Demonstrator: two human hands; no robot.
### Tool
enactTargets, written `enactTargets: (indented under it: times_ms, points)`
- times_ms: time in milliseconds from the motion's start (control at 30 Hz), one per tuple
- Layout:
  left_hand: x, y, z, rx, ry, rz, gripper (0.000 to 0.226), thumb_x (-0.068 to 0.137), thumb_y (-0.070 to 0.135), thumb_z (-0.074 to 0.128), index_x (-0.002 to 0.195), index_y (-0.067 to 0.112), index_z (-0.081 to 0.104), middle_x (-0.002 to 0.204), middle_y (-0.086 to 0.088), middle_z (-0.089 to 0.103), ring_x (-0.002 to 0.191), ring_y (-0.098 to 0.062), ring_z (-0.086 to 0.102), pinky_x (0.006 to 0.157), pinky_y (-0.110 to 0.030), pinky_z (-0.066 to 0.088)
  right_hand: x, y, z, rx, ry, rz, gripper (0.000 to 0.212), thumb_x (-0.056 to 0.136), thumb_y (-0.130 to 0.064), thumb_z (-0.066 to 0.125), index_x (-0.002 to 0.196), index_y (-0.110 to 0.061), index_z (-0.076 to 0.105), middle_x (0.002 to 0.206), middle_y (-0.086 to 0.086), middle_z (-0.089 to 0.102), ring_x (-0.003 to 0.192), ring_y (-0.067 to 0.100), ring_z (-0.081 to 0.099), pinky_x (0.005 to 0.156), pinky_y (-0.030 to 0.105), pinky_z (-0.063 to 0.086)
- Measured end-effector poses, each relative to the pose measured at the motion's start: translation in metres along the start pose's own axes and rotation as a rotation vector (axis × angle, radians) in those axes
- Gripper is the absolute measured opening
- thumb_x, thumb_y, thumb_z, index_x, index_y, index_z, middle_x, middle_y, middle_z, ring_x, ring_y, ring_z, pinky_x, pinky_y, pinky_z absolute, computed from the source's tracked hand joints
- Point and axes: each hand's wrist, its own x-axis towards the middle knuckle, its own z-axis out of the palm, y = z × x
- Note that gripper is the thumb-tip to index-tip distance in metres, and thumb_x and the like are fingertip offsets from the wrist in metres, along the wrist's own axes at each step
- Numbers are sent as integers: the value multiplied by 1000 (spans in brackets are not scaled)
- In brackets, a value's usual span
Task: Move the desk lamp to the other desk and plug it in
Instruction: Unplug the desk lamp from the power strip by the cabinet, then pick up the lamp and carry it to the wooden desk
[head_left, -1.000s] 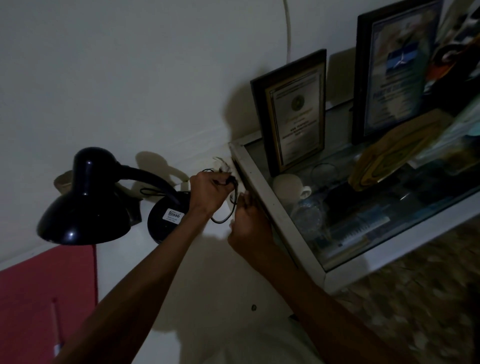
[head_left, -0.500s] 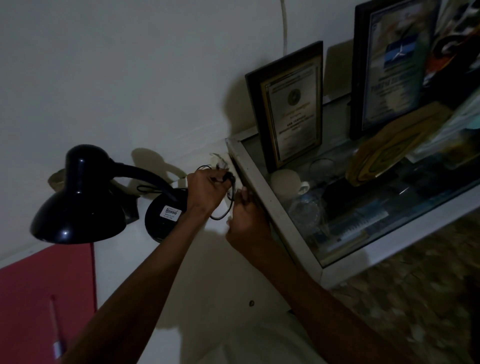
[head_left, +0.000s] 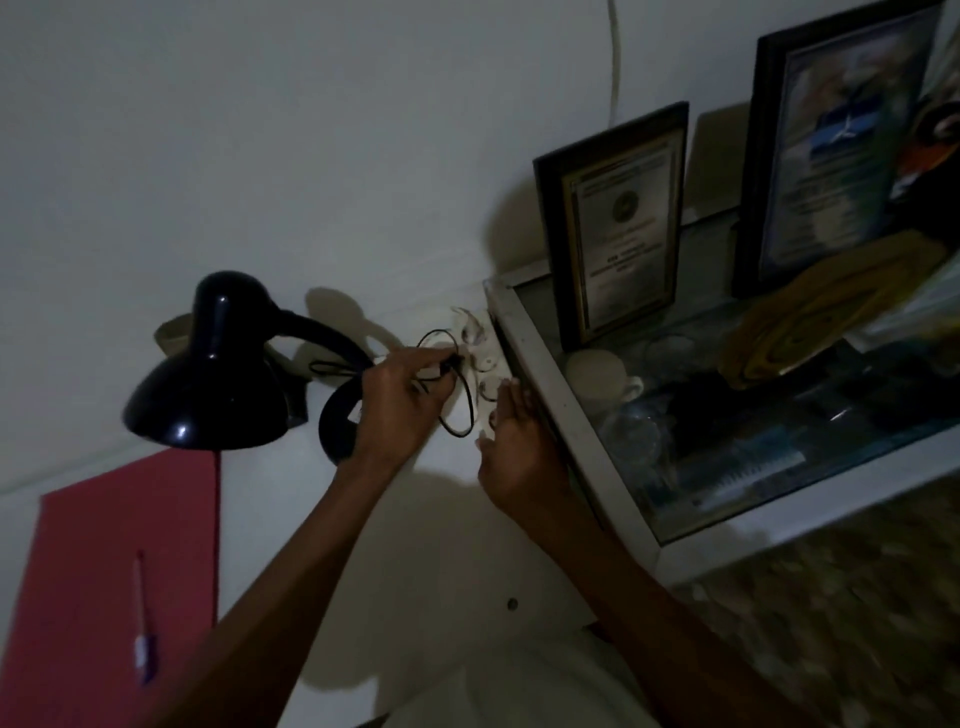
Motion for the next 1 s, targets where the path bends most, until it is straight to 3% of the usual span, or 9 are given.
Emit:
enactTargets:
  times_ms: [100, 167, 233, 333, 400, 667, 800, 900, 1000]
  points:
    - [-33, -5, -15, 12, 86, 26, 25, 82, 9, 77, 106, 15, 75, 103, 10, 69, 95, 10, 59, 89, -4, 45, -6, -2, -9, 163, 117, -38, 58, 96, -15, 52, 151, -9, 33, 154, 13, 39, 143, 27, 35, 118, 31, 28]
    - [-56, -8, -23, 3, 146, 24, 25, 83, 11, 75, 108, 14, 74, 107, 8, 69, 102, 11, 59, 93, -11, 47, -14, -6, -16, 273, 232, -87, 39, 96, -18, 53, 134, -12, 58, 134, 9, 62, 125, 24, 56, 106, 29, 42]
    - [-78, -9, -26, 23, 199, 36, 27, 84, 13, 74, 110, 16, 73, 109, 9, 68, 106, 6, 59, 95, -19, 49, -18, -11, -18, 372, 200, -50, 29, 96, -32, 54, 108, -12, 72, 110, 6, 74, 103, 23, 67, 91, 33, 53]
    - [-100, -4, -20, 25, 262, 34, 27, 83, 12, 76, 109, 15, 74, 108, 1, 72, 104, -8, 64, 90, -33, 53, -21, -25, -22, 601, -76, 110, 55, 85, -58, 53, 84, -8, 73, 85, 8, 75, 83, 25, 69, 80, 41, 57]
    - [-107, 2, -16, 22, 288, 11, 25, 81, 11, 78, 106, 13, 74, 107, -1, 73, 102, -11, 66, 88, -36, 54, -22, -32, -20, 710, -215, 151, 49, 79, -64, 54, 71, -20, 74, 84, 2, 76, 84, 20, 72, 84, 45, 58]
    - [-120, 13, -32, -155, 281, -139, 35, 85, 15, 75, 118, 18, 63, 111, 7, 71, 103, -5, 67, 87, -19, 52, -21, -40, -17, 678, -311, -11, 27, 94, -38, 59, 76, -24, 74, 66, -14, 72, 61, 0, 66, 58, 18, 55]
    - [-128, 4, -33, -140, 281, -254, 45, 85, 14, 72, 125, 24, 54, 117, 13, 62, 109, -7, 61, 87, -11, 44, -16, -47, -31, 782, -347, 6, 27, 96, -35, 58, 82, -18, 74, 61, -9, 65, 56, 1, 58, 59, 23, 55]
    - [-123, -10, -30, -77, 283, -370, 52, 81, 11, 73, 126, 24, 50, 120, 7, 54, 112, -5, 53, 91, -12, 43, -5, -55, -49, 721, -185, -34, 29, 96, -35, 56, 72, -26, 71, 60, -7, 66, 51, -2, 57, 55, 24, 48]
    - [-103, -25, -30, -4, 236, -492, 63, 77, 26, 77, 131, 24, 45, 129, 1, 50, 120, -12, 46, 99, -9, 38, 21, -69, -64, 488, 176, -206, 33, 97, -31, 54, 65, -24, 60, 56, -5, 59, 52, 0, 56, 47, 7, 37]
